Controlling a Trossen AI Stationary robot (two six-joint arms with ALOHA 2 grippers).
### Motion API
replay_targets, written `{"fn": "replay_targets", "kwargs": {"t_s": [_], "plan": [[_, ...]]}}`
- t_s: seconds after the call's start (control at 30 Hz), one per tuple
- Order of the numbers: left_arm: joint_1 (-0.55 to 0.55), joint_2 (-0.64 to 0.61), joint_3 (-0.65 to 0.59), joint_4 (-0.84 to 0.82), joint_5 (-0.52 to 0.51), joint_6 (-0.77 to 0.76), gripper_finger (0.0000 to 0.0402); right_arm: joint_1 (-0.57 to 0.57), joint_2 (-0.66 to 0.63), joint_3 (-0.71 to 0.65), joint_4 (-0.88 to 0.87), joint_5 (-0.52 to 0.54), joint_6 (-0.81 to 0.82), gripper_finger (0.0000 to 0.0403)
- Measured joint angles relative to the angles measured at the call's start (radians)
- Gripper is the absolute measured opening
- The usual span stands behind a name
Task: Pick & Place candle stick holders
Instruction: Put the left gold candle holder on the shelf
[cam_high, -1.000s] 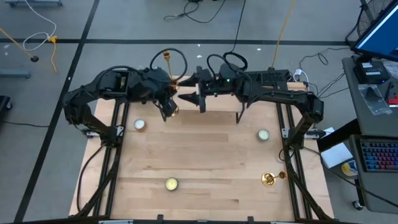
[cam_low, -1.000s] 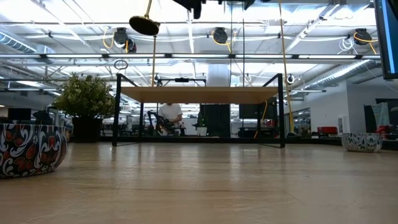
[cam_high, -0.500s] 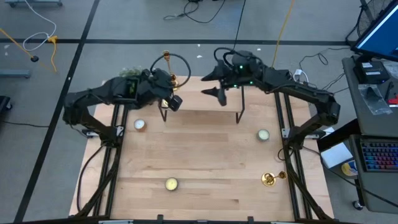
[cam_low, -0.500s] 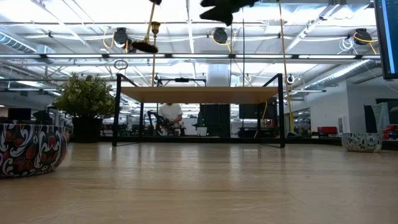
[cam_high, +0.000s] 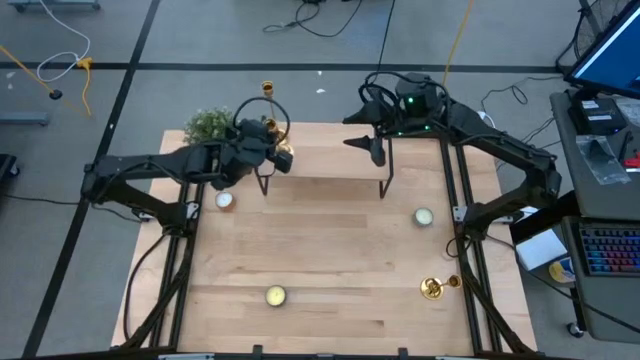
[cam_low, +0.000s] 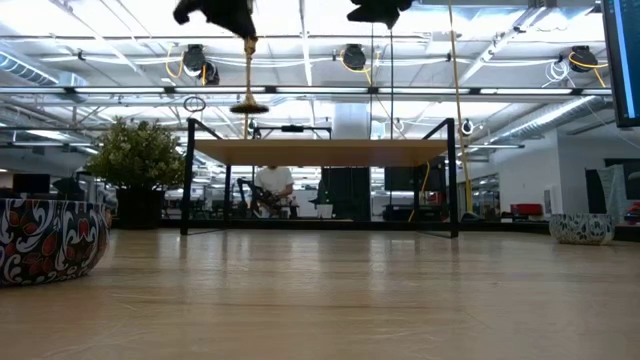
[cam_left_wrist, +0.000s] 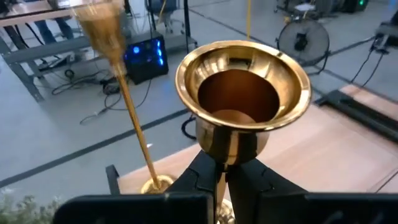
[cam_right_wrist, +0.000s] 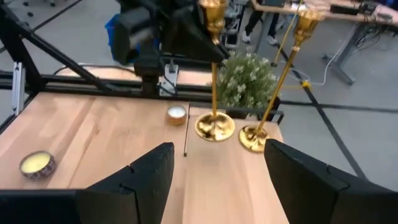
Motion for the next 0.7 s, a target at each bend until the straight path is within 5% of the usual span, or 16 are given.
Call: {"fn": "replay_targets", "kwargs": {"t_s": [0.7], "plan": [[0.113,-0.010,-0.103,0.037,0.006,0.015,0.0015,-0.080,-0.007,0.000,-0.071,-0.001,-0.015,0.0246]]}}
